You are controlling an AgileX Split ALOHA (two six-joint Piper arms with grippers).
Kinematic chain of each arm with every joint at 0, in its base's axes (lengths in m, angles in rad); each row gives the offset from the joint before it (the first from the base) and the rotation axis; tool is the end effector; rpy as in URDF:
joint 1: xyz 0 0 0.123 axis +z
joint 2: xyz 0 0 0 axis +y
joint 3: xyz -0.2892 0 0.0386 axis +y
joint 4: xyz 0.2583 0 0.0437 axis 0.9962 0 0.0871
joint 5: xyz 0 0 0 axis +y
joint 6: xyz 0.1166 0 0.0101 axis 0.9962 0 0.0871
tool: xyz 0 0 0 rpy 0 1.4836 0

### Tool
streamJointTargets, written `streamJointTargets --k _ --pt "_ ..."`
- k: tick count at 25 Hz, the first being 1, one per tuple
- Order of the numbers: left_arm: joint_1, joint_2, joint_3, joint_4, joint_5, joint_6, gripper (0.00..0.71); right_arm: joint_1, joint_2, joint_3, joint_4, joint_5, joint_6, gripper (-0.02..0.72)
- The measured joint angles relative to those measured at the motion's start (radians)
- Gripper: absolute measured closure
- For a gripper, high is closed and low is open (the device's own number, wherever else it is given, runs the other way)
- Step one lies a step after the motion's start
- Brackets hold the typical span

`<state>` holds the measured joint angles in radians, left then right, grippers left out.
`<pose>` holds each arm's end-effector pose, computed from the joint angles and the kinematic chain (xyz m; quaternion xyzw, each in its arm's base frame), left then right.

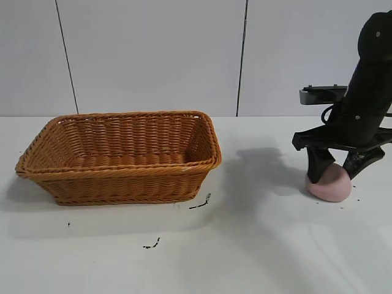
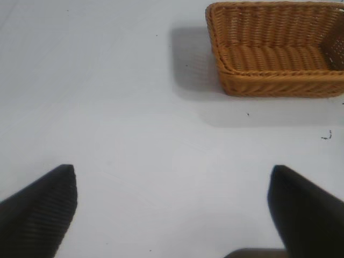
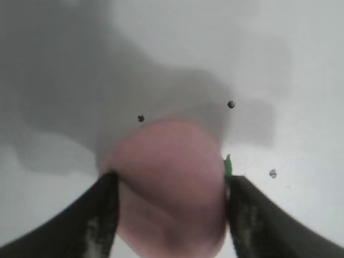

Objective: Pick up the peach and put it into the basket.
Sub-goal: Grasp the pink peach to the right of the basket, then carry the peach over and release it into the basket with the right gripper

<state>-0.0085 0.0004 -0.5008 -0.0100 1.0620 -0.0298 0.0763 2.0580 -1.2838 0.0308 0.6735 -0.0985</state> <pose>0.0205 -0.0012 0.2704 -0.0089 0.8534 -0.0150 0.5210 0.4077 0.0334 0.0967 -0.0759 0.9915 0.0096 0.1051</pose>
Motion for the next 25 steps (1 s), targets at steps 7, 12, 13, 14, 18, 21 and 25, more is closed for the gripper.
streamJointTargets --k 7,12,13,14,18,21,25 --pt "0.0 0.0 0.0 0.0 0.0 0.0 0.017 0.0 -0.033 -0.003 0.0 0.024 -0.004 0.723" --pt "0.0 0.0 0.0 0.0 0.0 0.0 0.017 0.001 -0.178 -0.047 -0.001 0.124 -0.004 0.723" --pt "0.0 0.0 0.0 0.0 0.0 0.0 0.017 0.002 -0.208 -0.066 -0.001 0.148 -0.004 0.723" --pt "0.0 0.0 0.0 0.0 0.0 0.0 0.017 0.004 -0.229 -0.092 0.0 0.171 -0.004 0.723" --pt "0.0 0.0 0.0 0.0 0.0 0.0 0.017 0.028 -0.257 -0.213 0.004 0.251 -0.004 0.723" --pt "0.0 0.0 0.0 0.0 0.0 0.0 0.017 0.072 -0.238 -0.306 0.004 0.271 -0.004 0.723" --pt "0.0 0.0 0.0 0.0 0.0 0.0 0.017 0.177 -0.171 -0.458 0.01 0.278 -0.003 0.723"
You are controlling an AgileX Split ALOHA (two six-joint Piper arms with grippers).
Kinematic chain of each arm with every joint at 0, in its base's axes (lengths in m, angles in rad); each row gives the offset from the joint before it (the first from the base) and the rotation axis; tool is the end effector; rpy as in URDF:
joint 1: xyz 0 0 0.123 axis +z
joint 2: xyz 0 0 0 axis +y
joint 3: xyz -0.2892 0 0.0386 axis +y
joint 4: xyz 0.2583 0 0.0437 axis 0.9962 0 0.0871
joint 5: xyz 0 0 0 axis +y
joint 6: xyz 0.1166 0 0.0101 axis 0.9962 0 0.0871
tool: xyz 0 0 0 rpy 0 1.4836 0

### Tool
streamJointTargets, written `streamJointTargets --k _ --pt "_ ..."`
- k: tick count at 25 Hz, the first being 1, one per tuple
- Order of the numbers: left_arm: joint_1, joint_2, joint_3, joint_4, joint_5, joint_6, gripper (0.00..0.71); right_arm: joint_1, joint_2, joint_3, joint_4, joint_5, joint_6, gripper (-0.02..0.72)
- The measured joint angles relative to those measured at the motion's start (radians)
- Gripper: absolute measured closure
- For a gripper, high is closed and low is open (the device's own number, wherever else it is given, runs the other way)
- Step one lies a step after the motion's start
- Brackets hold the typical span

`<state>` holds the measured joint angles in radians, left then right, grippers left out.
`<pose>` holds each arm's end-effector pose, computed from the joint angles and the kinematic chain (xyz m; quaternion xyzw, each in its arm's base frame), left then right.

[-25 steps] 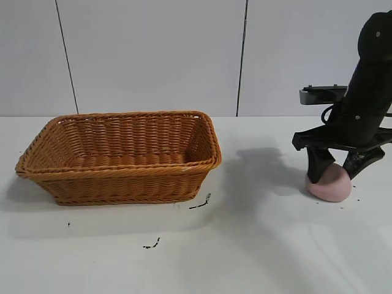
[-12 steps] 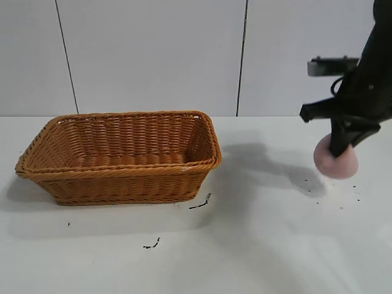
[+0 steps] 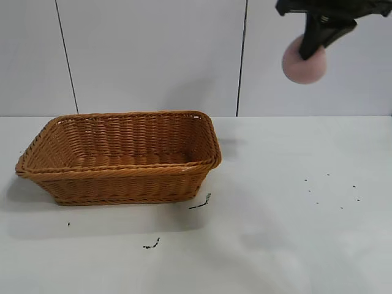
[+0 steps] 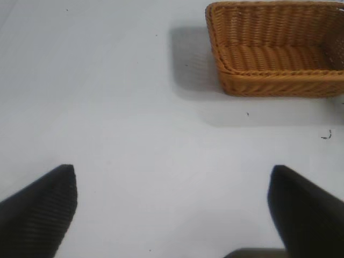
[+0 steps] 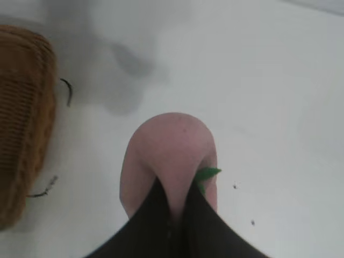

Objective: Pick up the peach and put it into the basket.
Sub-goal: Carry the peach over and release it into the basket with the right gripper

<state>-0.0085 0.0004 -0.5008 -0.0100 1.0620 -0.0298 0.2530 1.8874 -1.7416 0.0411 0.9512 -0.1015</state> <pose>0.0205 -0.0012 0.2704 -0.0089 0.8534 -0.0150 0.5210 0.4355 0.1166 0.2925 -0.1627 0.9469 0.0403 0.2745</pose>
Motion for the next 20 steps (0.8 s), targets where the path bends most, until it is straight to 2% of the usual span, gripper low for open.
streamJointTargets --k 6,9,12,17,19,20 --pt "0.0 0.0 0.0 0.0 0.0 0.0 0.017 0.213 0.163 -0.187 0.013 0.0 0.0 0.723" --pt "0.0 0.0 0.0 0.0 0.0 0.0 0.017 0.294 0.245 -0.22 0.02 -0.034 0.0 0.723" --pt "0.0 0.0 0.0 0.0 0.0 0.0 0.017 0.335 0.331 -0.223 0.02 -0.087 0.0 0.723" --pt "0.0 0.0 0.0 0.0 0.0 0.0 0.017 0.341 0.461 -0.223 0.021 -0.147 0.001 0.72" --pt "0.0 0.0 0.0 0.0 0.0 0.0 0.017 0.341 0.48 -0.223 0.023 -0.15 0.002 0.668" --pt "0.0 0.0 0.0 0.0 0.0 0.0 0.017 0.341 0.481 -0.223 0.023 -0.15 0.003 0.596"
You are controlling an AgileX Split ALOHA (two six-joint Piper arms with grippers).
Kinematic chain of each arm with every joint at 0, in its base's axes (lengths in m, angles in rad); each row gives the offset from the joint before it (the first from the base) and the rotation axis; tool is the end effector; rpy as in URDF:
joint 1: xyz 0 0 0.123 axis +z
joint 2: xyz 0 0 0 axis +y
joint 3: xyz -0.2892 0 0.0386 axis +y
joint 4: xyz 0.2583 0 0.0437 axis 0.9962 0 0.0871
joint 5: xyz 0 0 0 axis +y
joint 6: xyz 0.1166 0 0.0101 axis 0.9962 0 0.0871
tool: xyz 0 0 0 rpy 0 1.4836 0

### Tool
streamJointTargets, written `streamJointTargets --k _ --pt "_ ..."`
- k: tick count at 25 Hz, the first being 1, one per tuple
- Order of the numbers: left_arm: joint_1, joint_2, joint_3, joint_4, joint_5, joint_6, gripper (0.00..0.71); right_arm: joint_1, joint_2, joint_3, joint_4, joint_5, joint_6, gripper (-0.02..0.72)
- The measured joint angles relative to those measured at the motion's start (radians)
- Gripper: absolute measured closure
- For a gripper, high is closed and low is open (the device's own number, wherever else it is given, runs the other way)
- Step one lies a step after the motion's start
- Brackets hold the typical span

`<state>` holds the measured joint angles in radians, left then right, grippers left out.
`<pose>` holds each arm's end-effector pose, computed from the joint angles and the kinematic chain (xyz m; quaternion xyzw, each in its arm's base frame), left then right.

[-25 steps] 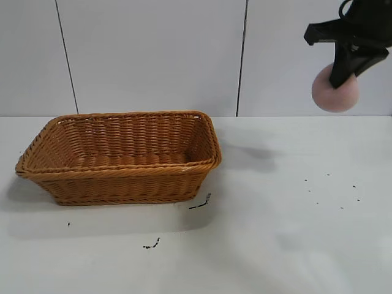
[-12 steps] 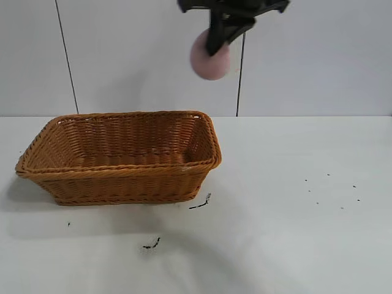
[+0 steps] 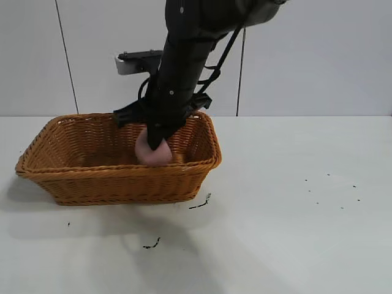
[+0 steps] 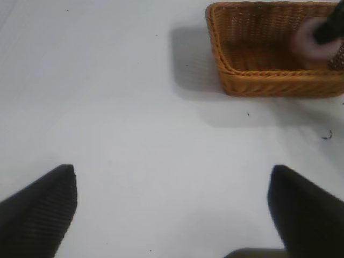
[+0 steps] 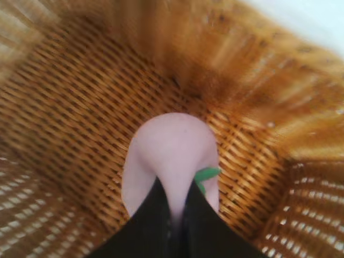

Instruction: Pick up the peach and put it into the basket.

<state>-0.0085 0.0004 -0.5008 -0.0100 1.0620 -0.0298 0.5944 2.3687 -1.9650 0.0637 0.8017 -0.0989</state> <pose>0.0205 -0.0012 0.2704 -0.0089 0.8534 -0.0150 0.5210 0.4442 0.3068 0.1309 -0.3154 0.9217 0.0814 0.2107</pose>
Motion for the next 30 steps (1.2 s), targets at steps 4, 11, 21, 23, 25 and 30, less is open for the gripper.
streamJointTargets --k 4,11,21,23,25,30 --pt "0.0 0.0 0.0 0.0 0.0 0.0 0.017 0.0 -0.008 -0.032 -0.006 0.024 0.0 0.152" --pt "0.0 0.0 0.0 0.0 0.0 0.0 0.017 -0.004 -0.056 -0.227 -0.04 0.216 0.009 0.015" --pt "0.0 0.0 0.0 0.0 0.0 0.0 0.017 -0.282 -0.088 -0.319 -0.064 0.362 0.037 0.008" --pt "0.0 0.0 0.0 0.0 0.0 0.0 0.017 -0.364 -0.088 -0.319 -0.064 0.387 0.035 0.008" --pt "0.0 0.0 0.0 0.0 0.0 0.0 0.017 -0.45 -0.088 -0.319 -0.053 0.404 0.022 0.008" --pt "0.0 0.0 0.0 0.0 0.0 0.0 0.017 -0.604 -0.088 -0.319 -0.018 0.408 0.019 0.008"
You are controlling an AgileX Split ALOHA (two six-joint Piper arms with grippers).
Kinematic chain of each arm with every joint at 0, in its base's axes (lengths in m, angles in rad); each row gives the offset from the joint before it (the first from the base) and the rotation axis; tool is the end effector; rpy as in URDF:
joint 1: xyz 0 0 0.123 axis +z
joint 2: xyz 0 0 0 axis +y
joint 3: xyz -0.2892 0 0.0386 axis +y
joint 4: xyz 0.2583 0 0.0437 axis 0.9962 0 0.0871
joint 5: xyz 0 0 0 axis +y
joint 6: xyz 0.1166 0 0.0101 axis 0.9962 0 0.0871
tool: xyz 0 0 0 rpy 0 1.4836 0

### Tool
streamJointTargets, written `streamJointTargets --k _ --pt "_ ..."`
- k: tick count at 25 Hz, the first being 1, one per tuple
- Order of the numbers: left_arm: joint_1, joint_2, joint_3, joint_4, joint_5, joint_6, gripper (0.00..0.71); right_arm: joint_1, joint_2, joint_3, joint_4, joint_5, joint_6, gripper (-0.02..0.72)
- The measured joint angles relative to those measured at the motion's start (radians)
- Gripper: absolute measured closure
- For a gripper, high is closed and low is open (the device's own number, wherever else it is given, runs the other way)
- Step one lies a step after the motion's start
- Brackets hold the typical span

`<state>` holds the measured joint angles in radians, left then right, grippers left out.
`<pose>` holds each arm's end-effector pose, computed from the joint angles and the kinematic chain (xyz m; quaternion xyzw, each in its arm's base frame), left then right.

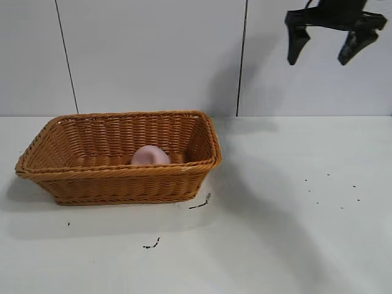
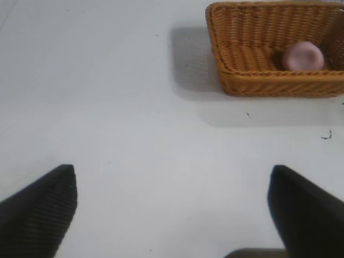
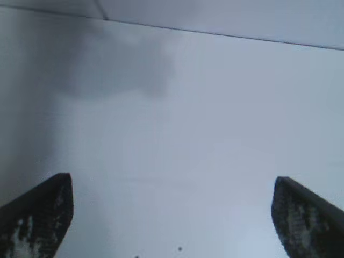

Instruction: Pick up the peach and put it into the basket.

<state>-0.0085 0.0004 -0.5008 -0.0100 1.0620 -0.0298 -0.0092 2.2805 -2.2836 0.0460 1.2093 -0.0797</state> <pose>0.0205 -0.0012 0.2704 -0.0089 0.8534 -0.0150 0.5210 0.5269 0.0002 0.2565 -0.0312 0.9738 0.0128 0.2247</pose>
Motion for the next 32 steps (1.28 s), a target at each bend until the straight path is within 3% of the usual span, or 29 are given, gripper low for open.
streamJointTargets --k 8,24,32 --pt "0.0 0.0 0.0 0.0 0.0 0.0 0.017 -0.058 -0.112 0.137 -0.003 -0.001 0.016 0.008" --pt "0.0 0.0 0.0 0.0 0.0 0.0 0.017 -0.058 -1.094 1.255 0.014 -0.003 -0.022 0.008" --pt "0.0 0.0 0.0 0.0 0.0 0.0 0.017 -0.058 -1.65 1.662 0.018 -0.221 -0.023 0.008"
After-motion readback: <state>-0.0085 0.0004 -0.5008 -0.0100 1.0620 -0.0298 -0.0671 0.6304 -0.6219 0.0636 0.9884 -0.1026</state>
